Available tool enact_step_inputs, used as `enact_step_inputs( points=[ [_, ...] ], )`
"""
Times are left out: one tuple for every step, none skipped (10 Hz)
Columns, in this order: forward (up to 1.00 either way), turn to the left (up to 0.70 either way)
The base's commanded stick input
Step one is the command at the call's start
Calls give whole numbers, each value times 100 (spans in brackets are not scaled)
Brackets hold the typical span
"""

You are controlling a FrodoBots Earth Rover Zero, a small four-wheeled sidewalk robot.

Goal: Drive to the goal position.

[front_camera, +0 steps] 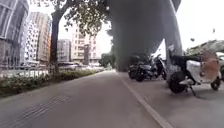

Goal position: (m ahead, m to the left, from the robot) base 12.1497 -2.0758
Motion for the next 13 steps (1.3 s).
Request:
enact_step_inputs(
  points=[
    [45,0],
    [45,0],
    [45,0],
    [45,0],
    [45,0],
    [45,0],
    [45,0],
    [45,0],
    [50,0],
    [70,0],
    [70,0],
    [70,0],
    [70,0]
  ],
)
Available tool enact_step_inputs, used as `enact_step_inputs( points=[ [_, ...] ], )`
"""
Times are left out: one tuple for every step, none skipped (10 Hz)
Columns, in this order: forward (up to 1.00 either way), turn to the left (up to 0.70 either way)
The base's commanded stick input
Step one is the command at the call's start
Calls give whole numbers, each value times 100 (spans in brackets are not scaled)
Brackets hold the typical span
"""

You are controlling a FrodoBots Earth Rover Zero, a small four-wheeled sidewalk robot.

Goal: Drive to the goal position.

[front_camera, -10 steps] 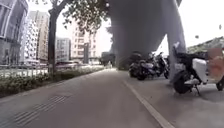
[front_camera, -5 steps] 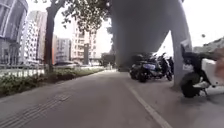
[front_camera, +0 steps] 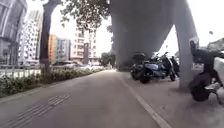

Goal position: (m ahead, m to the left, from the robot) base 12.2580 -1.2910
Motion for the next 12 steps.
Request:
enact_step_inputs(
  points=[
    [70,0],
    [70,0],
    [70,0],
    [70,0],
    [70,3],
    [70,14],
    [70,14],
    [70,14],
    [70,14],
    [70,2],
    [70,0],
    [70,0]
  ],
)
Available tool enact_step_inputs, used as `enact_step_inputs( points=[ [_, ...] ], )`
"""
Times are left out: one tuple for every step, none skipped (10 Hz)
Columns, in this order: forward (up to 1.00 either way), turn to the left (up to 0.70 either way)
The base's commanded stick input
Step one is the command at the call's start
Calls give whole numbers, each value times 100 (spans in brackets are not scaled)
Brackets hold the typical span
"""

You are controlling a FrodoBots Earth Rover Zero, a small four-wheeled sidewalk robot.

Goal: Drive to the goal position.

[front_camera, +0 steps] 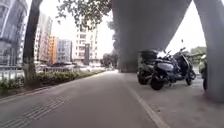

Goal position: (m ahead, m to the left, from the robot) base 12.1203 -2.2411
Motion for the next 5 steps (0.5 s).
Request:
enact_step_inputs(
  points=[
    [70,0],
    [70,0],
    [70,0],
    [70,0],
    [70,0]
  ],
)
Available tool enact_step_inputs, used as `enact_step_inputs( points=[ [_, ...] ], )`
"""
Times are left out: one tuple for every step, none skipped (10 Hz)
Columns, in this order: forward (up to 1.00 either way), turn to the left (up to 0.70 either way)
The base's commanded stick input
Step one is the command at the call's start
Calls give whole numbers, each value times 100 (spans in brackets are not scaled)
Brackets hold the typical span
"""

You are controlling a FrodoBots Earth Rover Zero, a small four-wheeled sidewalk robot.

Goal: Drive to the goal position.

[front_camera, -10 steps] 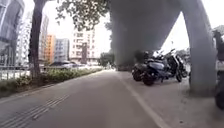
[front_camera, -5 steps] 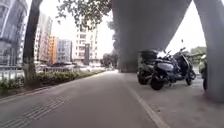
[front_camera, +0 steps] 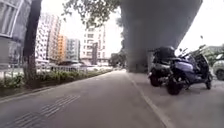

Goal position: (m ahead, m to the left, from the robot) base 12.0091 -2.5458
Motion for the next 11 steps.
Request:
enact_step_inputs(
  points=[
    [70,0],
    [70,0],
    [70,0],
    [70,0],
    [70,0],
    [70,0],
    [70,0],
    [70,0],
    [70,0],
    [70,-9],
    [70,-14]
  ],
)
